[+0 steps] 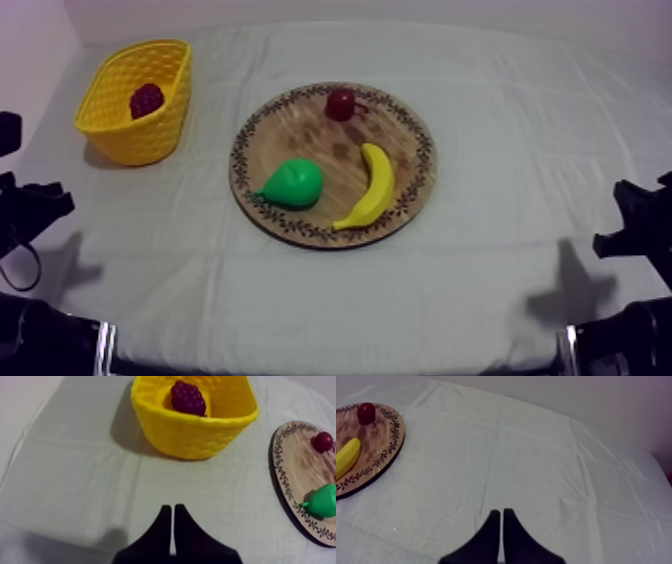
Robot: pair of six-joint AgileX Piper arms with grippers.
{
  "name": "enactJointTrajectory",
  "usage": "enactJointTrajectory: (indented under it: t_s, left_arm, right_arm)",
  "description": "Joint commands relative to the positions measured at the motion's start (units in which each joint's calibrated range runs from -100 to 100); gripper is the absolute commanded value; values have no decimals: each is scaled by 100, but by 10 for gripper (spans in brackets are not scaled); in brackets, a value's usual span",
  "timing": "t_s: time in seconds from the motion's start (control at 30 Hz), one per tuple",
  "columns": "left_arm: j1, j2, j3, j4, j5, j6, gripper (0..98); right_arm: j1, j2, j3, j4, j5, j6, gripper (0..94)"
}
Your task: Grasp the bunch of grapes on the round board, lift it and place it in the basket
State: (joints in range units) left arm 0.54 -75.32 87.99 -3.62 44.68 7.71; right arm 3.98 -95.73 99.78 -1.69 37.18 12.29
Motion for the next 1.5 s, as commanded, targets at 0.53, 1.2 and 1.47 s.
enactJointTrajectory:
  t_s: [0.53,1.2,1.47]
  left_arm:
    - [-92,-2425,541,86,126,-564,0]
    - [-59,-2451,620,71,160,-587,1]
    - [-51,-2443,768,127,14,-563,1]
  right_arm:
    - [0,-2,-1,1,0,4,5]
    - [0,-2,-1,1,0,0,5]
    - [0,-2,-1,1,0,-1,5]
